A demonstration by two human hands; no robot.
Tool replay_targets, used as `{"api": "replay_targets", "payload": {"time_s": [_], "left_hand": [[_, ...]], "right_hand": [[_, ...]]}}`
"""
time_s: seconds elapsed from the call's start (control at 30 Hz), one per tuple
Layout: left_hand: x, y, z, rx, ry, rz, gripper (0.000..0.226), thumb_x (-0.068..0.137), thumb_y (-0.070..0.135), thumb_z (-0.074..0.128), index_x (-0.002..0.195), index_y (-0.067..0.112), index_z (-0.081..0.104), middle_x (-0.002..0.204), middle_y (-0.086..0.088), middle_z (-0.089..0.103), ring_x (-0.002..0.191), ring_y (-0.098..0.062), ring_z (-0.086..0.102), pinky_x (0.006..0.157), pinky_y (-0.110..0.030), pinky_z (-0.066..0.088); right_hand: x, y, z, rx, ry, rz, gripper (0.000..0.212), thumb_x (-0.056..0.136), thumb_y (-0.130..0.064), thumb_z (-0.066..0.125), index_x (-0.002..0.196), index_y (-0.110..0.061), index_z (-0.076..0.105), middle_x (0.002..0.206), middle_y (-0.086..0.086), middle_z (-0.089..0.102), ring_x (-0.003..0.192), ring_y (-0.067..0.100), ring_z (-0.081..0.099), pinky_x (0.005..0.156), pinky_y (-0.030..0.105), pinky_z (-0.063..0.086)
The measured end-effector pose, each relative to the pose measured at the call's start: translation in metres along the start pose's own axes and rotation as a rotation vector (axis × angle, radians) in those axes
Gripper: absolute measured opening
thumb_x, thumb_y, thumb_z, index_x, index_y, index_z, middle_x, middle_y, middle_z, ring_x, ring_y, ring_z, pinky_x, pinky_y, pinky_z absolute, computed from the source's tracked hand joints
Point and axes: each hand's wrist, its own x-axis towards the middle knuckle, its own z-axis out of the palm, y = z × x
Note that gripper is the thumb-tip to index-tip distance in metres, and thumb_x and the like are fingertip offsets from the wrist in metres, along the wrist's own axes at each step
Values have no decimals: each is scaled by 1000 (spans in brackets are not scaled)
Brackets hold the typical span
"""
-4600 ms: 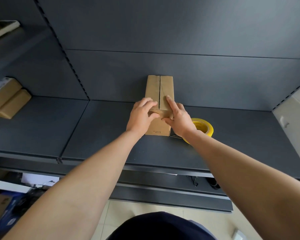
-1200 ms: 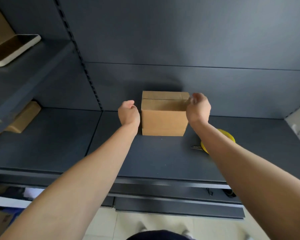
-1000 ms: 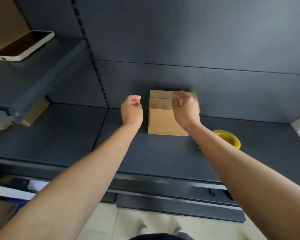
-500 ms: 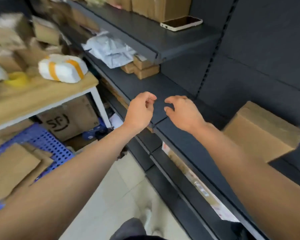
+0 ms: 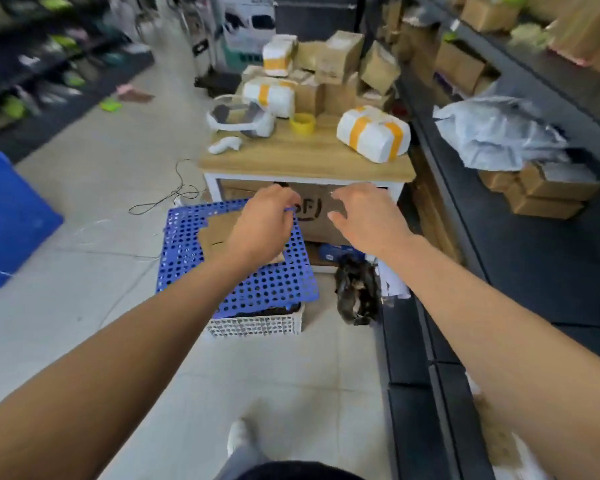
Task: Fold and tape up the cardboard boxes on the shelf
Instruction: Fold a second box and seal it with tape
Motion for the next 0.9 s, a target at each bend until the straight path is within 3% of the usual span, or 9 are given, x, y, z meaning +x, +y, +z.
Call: {"api": "replay_targets", "payload": {"time_s": [0.27,0.37,0.5,0.63,0.8,0.9], "left_hand": [[10,-132,-35,3,10,-180,28,95,6,46,119,10,59,120,-6,58,111,-19,53,87,-19,35],[22,-176,-31,1,-44,-259,28,95,7,45,120,10,58,122,-6,58,111,-19,54,87,-22,38],[41,-216,-16,-35,-136,-351,30,95,5,43,121,7,57,124,-8,58,112,-21,54,90,-28,41],[60,-246,8,-76,-211,-450,30,96,5,43,124,7,56,126,-10,57,111,-21,55,87,-27,42],[78,-279,45,-63,-278,-581,30,96,7,43,124,6,54,126,-12,55,106,-24,57,86,-31,46],[83,-296,70,-97,-335,-662,30,96,8,44,125,5,52,125,-14,55,101,-26,58,80,-30,45]], "right_hand": [[106,-81,60,59,-126,-47,39,98,-32,48,128,-8,54,118,12,61,111,29,54,94,43,45],[139,-94,89,75,-198,-7,39,98,-32,47,129,-9,54,124,12,59,112,30,55,94,44,44],[174,-97,123,84,-322,33,46,99,-35,47,137,-10,47,128,12,58,112,29,56,95,45,46],[206,-89,154,103,-429,57,44,98,-35,48,131,-5,50,125,14,58,113,30,56,93,44,48],[241,-73,198,148,-500,72,43,98,-35,48,128,-3,52,99,12,65,85,26,62,75,37,52],[253,-62,230,203,-558,124,43,97,-34,50,126,-2,53,118,16,61,102,30,60,85,40,51]]}}
